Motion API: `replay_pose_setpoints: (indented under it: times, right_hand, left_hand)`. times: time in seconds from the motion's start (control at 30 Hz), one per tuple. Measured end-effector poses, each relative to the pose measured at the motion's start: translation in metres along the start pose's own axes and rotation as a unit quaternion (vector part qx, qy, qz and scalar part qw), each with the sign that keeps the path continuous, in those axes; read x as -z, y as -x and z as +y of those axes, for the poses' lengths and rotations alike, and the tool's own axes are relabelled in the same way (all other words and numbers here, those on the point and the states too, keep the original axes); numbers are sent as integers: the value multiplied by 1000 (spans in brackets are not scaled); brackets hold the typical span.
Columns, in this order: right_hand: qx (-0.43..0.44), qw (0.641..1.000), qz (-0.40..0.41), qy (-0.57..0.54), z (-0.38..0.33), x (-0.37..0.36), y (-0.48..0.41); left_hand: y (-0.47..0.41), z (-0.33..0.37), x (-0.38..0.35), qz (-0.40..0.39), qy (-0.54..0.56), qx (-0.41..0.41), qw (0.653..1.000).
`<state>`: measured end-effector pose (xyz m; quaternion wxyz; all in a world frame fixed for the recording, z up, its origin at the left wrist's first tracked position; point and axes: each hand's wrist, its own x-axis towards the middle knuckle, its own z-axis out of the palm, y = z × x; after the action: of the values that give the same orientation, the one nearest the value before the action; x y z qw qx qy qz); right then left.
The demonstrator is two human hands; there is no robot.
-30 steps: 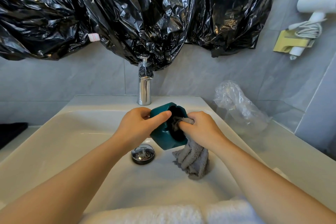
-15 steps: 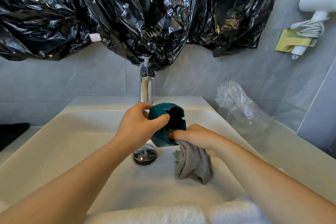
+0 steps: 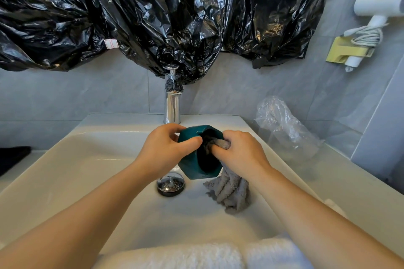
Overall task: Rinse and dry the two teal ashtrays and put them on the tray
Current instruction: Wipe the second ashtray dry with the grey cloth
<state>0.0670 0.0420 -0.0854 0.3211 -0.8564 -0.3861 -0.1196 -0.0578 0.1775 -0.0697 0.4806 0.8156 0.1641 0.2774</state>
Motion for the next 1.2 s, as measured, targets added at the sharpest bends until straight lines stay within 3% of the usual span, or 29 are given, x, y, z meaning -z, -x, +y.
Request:
replay_pose_setpoints:
  times: [0.1,0.2,0.37,0.47,0.57,0.63,0.73,0.93,1.2]
  right_hand:
    - [-96,981,-97,-140,4,-7,-1]
    - [-224,920,-236,-217,-2,-12,0]
    - [-264,873,-315,-263,-4,-18,0]
    - [-245,914,-254,-200,1,-18,-1]
    - [-156,973,-141,-95,6,-12,-3]
    - [-111,991,-76,-26,5,-6,-1]
    - [-60,997,-24,38,0,3,2]
    - [6,999,-10,32,-4,9,5]
    - [-12,991,61,-122,9,4,-2]
  left_hand:
    - [0,-2,-1,23,18,2,1000]
    - [-1,-5,-1,49,23,3,999]
    - [-2,-6,-1,63,27,-2,998]
    - [0,-5,-3,35,25,-7,999]
    - [2,-3,-3,-2,18,-2,1000]
    - [1,-2,-2,-25,17,2,1000]
    - [0,0,-1,-65,10,13,998]
    - [-1,-1,2,-109,1,56,992]
    - [-8,-10,6,-19,26,89,996]
